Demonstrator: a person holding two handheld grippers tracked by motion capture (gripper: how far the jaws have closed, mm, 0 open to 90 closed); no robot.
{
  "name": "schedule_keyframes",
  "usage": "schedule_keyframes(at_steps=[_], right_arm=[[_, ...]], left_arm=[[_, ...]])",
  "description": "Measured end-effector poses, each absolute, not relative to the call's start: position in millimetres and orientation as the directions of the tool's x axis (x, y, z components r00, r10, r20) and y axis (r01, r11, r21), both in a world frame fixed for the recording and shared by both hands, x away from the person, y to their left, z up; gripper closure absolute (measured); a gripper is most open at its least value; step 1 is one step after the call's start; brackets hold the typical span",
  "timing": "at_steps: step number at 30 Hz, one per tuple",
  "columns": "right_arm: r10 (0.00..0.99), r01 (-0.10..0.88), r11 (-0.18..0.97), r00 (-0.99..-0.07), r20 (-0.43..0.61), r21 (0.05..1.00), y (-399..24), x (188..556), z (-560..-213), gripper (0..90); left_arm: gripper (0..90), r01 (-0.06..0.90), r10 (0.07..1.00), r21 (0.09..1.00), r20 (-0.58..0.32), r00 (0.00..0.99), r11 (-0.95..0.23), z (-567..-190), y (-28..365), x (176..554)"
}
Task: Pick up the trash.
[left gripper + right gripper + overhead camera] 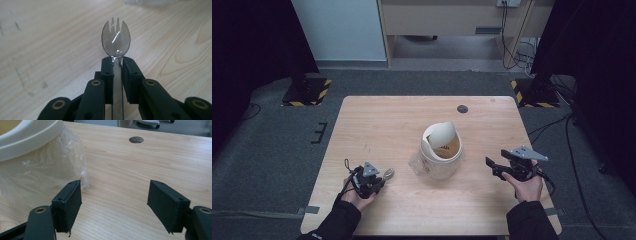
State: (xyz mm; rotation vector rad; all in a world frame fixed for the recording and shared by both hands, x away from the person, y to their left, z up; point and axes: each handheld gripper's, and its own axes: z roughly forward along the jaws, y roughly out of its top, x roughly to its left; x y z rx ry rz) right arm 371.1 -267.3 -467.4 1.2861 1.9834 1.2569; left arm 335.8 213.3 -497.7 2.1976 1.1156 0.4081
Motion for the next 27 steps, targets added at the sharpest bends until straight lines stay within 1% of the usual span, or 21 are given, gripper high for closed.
schedule_keyframes(at_steps=[1, 4, 7, 8, 9, 10, 12, 15, 17, 18, 20, 21, 23, 25, 27], right_arm=[[0.884, 0.464, 0.145, -0.457, 0.095, 0.874, -267, 371, -467, 27.9], [0.890, 0.463, 0.139, -0.446, 0.095, 0.875, -269, 370, -464, 28.3], [0.890, 0.445, 0.116, -0.443, 0.105, 0.888, -270, 369, -459, 28.0], [0.886, 0.438, 0.105, -0.449, 0.117, 0.893, -270, 368, -456, 28.0], [0.885, 0.431, 0.107, -0.453, 0.112, 0.896, -270, 368, -455, 28.0], [0.884, 0.424, 0.103, -0.454, 0.113, 0.900, -269, 368, -454, 28.0], [0.882, 0.414, 0.098, -0.458, 0.114, 0.905, -269, 367, -451, 28.1], [0.877, 0.402, 0.075, -0.462, 0.132, 0.913, -268, 365, -447, 28.5], [0.876, 0.394, 0.070, -0.463, 0.132, 0.916, -268, 364, -444, 28.8], [0.873, 0.381, 0.060, -0.468, 0.136, 0.922, -268, 364, -440, 28.9], [0.871, 0.374, 0.053, -0.470, 0.140, 0.926, -268, 363, -438, 29.0], [0.863, 0.363, 0.040, -0.481, 0.151, 0.931, -268, 362, -433, 29.2], [0.858, 0.359, 0.038, -0.491, 0.155, 0.932, -269, 361, -431, 29.2], [0.848, 0.343, 0.036, -0.507, 0.153, 0.939, -268, 358, -424, 29.3], [0.842, 0.328, 0.020, -0.515, 0.161, 0.944, -268, 357, -419, 29.8]], left_arm=[[79.6, 0.609, 0.805, 0.659, -0.009, 0.593, -0.441, -498, 213, 336], [79.5, 0.570, 0.806, 0.721, -0.025, 0.591, -0.395, -486, 218, 333], [79.5, 0.518, 0.805, 0.788, -0.048, 0.592, -0.334, -474, 223, 328], [79.5, 0.484, 0.801, 0.820, -0.054, 0.596, -0.305, -466, 225, 324], [79.5, 0.484, 0.801, 0.820, -0.054, 0.596, -0.305, -466, 225, 324], [79.5, 0.451, 0.800, 0.851, -0.064, 0.597, -0.269, -459, 225, 320], [79.5, 0.414, 0.795, 0.878, -0.066, 0.603, -0.241, -451, 225, 317], [79.5, 0.354, 0.788, 0.912, -0.058, 0.613, -0.208, -441, 224, 311], [79.5, 0.340, 0.786, 0.918, -0.053, 0.616, -0.205, -439, 223, 309], [79.5, 0.306, 0.776, 0.933, -0.049, 0.628, -0.189, -434, 221, 304], [79.5, 0.290, 0.773, 0.939, -0.043, 0.633, -0.185, -432, 221, 303], [79.5, 0.261, 0.767, 0.949, -0.032, 0.641, -0.179, -428, 219, 300], [79.5, 0.252, 0.765, 0.952, -0.029, 0.643, -0.175, -427, 218, 299], [79.5, 0.212, 0.758, 0.965, -0.024, 0.652, -0.152, -420, 215, 295], [79.5, 0.203, 0.756, 0.968, -0.023, 0.654, -0.147, -419, 214, 295]])
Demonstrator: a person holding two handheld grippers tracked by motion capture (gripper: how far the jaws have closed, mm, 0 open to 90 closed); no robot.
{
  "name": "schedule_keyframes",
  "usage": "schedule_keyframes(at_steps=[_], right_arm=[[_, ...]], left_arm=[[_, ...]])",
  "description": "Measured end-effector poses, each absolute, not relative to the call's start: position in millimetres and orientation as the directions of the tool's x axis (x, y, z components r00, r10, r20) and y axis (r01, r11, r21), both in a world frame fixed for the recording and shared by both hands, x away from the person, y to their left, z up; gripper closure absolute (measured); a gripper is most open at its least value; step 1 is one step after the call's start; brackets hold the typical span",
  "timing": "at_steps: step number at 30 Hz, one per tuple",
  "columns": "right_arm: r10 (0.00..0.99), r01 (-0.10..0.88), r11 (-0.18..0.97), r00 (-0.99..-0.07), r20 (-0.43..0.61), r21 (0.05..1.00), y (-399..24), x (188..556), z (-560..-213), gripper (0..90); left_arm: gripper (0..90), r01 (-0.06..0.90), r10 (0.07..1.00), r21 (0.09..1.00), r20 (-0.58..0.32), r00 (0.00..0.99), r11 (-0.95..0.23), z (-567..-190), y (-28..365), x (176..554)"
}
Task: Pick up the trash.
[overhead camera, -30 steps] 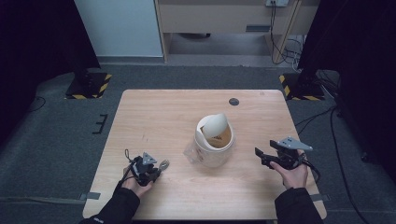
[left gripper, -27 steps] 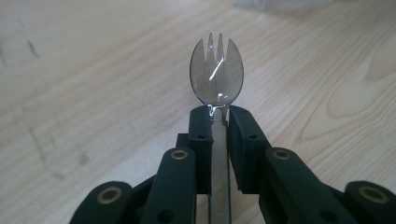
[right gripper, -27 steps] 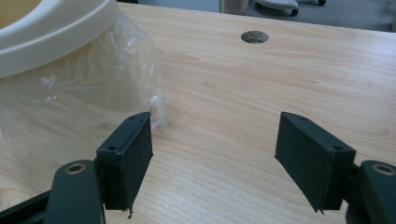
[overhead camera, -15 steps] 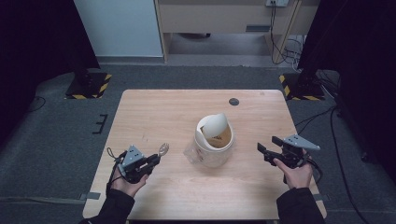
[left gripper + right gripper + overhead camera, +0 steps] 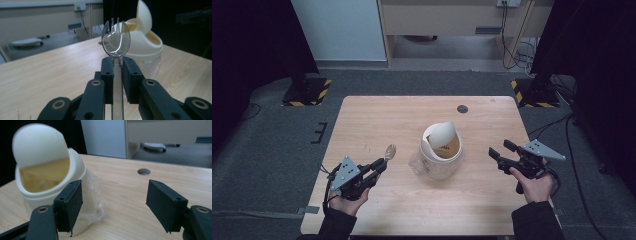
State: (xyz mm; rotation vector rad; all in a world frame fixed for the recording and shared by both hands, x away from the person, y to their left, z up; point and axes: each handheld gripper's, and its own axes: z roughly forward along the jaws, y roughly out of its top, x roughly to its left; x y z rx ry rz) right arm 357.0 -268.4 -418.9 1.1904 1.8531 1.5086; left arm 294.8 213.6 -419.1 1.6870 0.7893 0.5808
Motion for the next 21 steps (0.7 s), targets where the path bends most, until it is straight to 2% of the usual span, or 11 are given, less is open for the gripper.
schedule_keyframes(at_steps=[3, 9, 14, 20, 21], right_arm=[[0.829, 0.305, -0.002, -0.532, 0.172, 0.952, -268, 354, -409, 30.8], [0.799, 0.262, -0.064, -0.565, 0.206, 0.963, -265, 346, -388, 35.1], [0.779, 0.232, -0.088, -0.589, 0.212, 0.969, -260, 342, -374, 35.3], [0.731, 0.210, -0.104, -0.647, 0.217, 0.972, -247, 334, -356, 38.7], [0.710, 0.208, -0.107, -0.668, 0.221, 0.972, -242, 332, -354, 41.7]], left_arm=[[79.5, 0.144, 0.743, 0.977, 0.022, 0.668, -0.157, -410, 206, 294], [79.5, 0.074, 0.716, 0.987, 0.051, 0.696, -0.142, -395, 191, 290], [79.5, 0.042, 0.686, 0.991, 0.059, 0.726, -0.129, -382, 173, 290], [79.5, 0.004, 0.640, 0.991, 0.083, 0.764, -0.132, -373, 146, 290], [79.5, -0.003, 0.626, 0.989, 0.095, 0.774, -0.146, -375, 139, 288]])
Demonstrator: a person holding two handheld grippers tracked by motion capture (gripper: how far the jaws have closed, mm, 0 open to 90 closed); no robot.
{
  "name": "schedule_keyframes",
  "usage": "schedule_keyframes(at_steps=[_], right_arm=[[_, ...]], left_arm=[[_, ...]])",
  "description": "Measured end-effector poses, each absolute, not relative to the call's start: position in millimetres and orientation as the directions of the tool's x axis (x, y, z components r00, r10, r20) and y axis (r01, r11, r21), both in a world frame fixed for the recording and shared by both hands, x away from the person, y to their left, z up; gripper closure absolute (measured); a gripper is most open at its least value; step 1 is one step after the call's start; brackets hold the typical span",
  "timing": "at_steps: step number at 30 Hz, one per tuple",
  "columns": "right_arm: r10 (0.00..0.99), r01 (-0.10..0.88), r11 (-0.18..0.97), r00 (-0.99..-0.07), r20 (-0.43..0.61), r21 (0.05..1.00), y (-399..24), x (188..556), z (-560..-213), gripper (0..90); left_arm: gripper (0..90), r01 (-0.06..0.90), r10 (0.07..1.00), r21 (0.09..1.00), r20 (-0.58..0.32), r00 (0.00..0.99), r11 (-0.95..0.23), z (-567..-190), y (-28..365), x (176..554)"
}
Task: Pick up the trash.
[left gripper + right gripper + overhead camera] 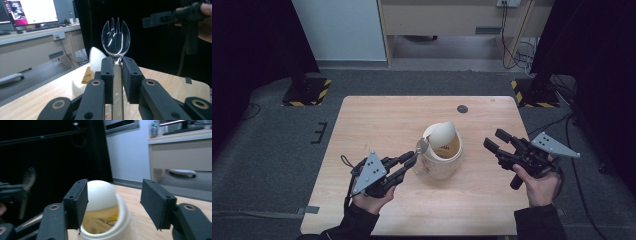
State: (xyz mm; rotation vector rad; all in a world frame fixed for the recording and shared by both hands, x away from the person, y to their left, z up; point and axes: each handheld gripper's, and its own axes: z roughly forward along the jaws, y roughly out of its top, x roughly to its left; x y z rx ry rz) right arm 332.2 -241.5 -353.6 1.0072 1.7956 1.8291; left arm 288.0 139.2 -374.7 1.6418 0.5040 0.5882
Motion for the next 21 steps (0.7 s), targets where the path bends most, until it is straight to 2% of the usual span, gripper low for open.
schedule_keyframes(at_steps=[10, 21], right_arm=[[0.628, 0.229, -0.116, -0.737, 0.250, 0.967, -213, 324, -345, 49.5], [0.568, 0.269, -0.120, -0.770, 0.289, 0.956, -188, 319, -344, 52.7]], left_arm=[[79.5, -0.017, 0.601, 0.984, 0.122, 0.790, -0.177, -381, 120, 287], [79.5, -0.030, 0.587, 0.982, 0.135, 0.798, -0.186, -382, 105, 284]])
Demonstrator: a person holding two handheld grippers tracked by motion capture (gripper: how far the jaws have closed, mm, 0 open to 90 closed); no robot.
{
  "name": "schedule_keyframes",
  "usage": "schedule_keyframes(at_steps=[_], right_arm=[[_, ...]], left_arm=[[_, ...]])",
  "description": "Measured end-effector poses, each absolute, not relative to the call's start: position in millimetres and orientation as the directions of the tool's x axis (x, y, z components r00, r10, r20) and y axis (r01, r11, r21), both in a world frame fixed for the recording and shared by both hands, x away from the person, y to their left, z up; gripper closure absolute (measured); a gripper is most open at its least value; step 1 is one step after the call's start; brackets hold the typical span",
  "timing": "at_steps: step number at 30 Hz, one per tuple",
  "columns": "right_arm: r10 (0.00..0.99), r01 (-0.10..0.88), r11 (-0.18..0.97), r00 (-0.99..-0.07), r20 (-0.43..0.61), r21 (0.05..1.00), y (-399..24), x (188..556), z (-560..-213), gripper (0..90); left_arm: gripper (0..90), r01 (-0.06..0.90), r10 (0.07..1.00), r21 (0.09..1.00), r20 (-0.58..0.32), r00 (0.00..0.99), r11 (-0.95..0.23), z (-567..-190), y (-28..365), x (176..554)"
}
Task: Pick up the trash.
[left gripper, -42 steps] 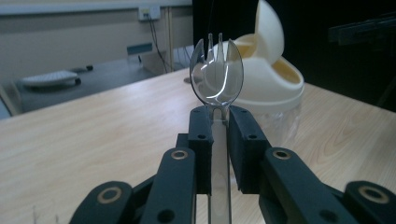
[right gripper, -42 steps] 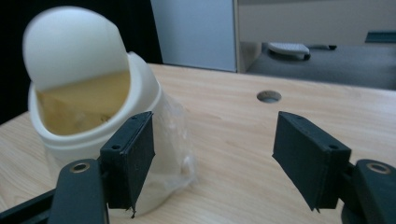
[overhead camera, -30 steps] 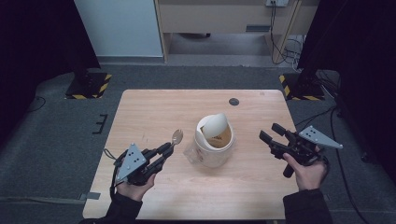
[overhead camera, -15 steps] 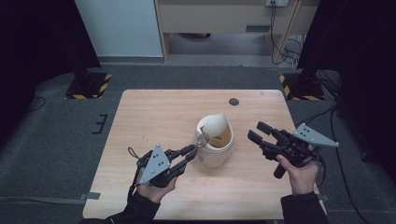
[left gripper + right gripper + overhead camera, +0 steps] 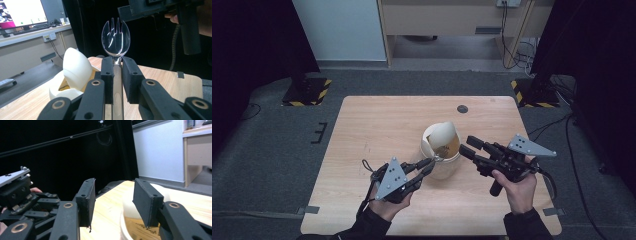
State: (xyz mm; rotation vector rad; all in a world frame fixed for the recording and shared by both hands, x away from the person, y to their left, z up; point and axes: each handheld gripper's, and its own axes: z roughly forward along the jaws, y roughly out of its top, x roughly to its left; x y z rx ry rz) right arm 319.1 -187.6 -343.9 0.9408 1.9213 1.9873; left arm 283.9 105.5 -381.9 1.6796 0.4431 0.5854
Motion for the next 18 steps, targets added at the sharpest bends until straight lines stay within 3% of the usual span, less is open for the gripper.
schedule_keyframes(at_steps=[11, 18], right_arm=[[0.548, 0.296, -0.136, -0.773, 0.321, 0.945, -171, 316, -350, 53.3], [0.535, 0.328, -0.100, -0.778, 0.329, 0.939, -161, 317, -358, 58.4]], left_arm=[[79.5, -0.044, 0.587, 0.982, 0.146, 0.796, -0.186, -383, 91, 285], [79.6, -0.055, 0.586, 0.979, 0.163, 0.794, -0.198, -384, 90, 284]])
